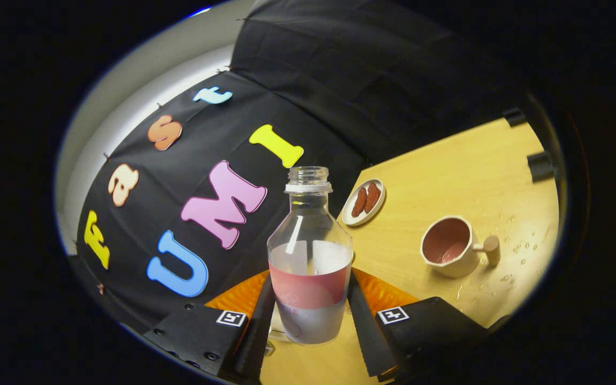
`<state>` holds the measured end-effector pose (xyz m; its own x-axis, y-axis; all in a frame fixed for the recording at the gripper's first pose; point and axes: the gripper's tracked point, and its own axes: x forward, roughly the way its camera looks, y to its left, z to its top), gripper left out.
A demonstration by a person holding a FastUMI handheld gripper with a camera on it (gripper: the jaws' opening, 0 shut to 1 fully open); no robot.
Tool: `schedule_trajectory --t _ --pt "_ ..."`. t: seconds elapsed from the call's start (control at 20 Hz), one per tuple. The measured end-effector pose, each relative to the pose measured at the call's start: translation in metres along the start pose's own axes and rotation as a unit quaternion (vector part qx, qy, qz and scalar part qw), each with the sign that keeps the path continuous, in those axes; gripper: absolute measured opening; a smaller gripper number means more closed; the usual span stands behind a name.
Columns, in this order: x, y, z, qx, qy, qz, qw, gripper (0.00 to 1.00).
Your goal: Take the bottle from table, then pour the juice into the cup, finally place the bottle on the coaster
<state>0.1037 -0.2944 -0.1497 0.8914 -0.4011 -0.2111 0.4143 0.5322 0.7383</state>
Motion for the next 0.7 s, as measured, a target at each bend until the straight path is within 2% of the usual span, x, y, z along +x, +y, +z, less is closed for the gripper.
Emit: schedule_trajectory --t 0.2,0.45,0.7 --pt "-0.001 0.037 0.022 -0.123 -0.042 0.022 0.991 0.73" --pt "0.012 0.079 0.047 -0.209 -0.087 0.054 0.972 0.73" --pt "0.028 0.115 0.049 -0.303 -0.124 0.086 0.941 0.73"
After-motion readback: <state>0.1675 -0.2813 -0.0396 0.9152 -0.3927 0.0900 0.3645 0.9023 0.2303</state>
